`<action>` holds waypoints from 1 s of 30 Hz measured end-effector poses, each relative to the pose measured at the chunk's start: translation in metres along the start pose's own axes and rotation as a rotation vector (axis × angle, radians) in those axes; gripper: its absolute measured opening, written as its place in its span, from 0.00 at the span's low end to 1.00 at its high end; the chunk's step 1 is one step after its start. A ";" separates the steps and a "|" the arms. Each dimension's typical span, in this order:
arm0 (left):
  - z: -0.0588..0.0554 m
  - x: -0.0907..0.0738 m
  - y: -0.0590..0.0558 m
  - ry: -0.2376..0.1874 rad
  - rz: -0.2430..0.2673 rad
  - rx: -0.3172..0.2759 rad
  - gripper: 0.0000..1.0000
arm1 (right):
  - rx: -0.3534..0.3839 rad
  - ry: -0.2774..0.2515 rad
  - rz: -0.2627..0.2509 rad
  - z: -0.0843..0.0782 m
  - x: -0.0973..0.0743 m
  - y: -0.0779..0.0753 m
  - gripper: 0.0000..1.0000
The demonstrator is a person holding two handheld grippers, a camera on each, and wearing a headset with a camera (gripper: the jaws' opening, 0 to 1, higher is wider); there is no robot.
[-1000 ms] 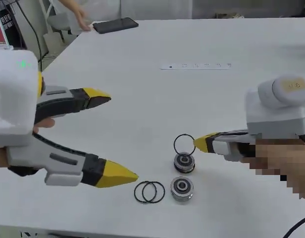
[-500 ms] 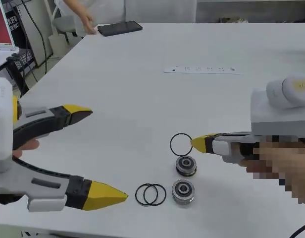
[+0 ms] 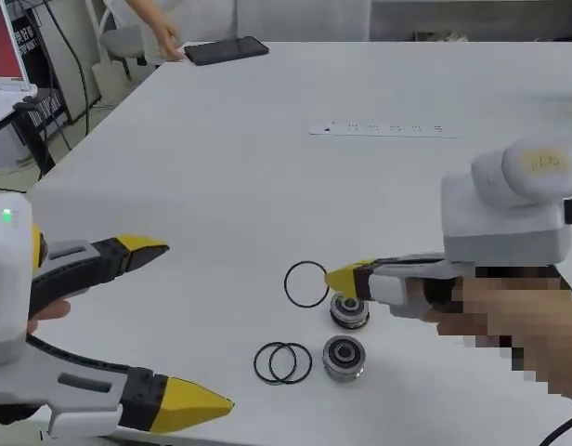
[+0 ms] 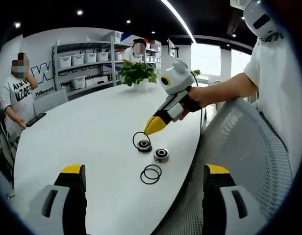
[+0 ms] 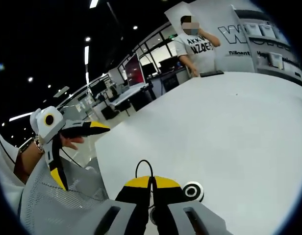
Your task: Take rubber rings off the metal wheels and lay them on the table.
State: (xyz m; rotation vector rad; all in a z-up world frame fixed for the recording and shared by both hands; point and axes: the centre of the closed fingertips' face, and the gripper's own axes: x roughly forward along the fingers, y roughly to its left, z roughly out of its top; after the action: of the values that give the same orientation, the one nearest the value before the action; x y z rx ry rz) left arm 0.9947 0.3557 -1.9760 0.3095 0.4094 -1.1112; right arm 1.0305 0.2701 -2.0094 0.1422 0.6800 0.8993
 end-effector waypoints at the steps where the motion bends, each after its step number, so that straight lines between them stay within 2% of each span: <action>1: -0.002 0.000 0.000 0.002 0.005 0.001 0.99 | -0.007 0.007 0.003 -0.002 0.002 0.002 0.00; 3: -0.005 0.001 0.001 0.010 0.012 0.003 0.99 | -0.018 0.028 0.023 -0.007 0.007 0.009 0.00; 14: -0.013 0.003 -0.010 0.027 -0.005 -0.010 0.97 | -0.066 0.117 0.054 -0.034 0.025 0.020 0.00; 20: -0.014 0.004 -0.010 0.026 -0.003 -0.013 0.96 | -0.133 0.173 0.016 -0.049 0.031 0.016 0.00; 23: -0.016 0.004 -0.011 0.040 -0.004 -0.008 0.96 | -0.139 0.182 0.006 -0.052 0.033 0.013 0.00; 30: -0.015 0.003 -0.010 0.028 0.002 -0.014 0.95 | -0.167 0.189 -0.039 -0.054 0.035 0.005 0.00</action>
State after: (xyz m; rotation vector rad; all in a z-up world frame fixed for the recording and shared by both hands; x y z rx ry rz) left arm 0.9848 0.3556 -1.9908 0.3132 0.4418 -1.1025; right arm 1.0099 0.2907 -2.0667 -0.1059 0.7767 0.9347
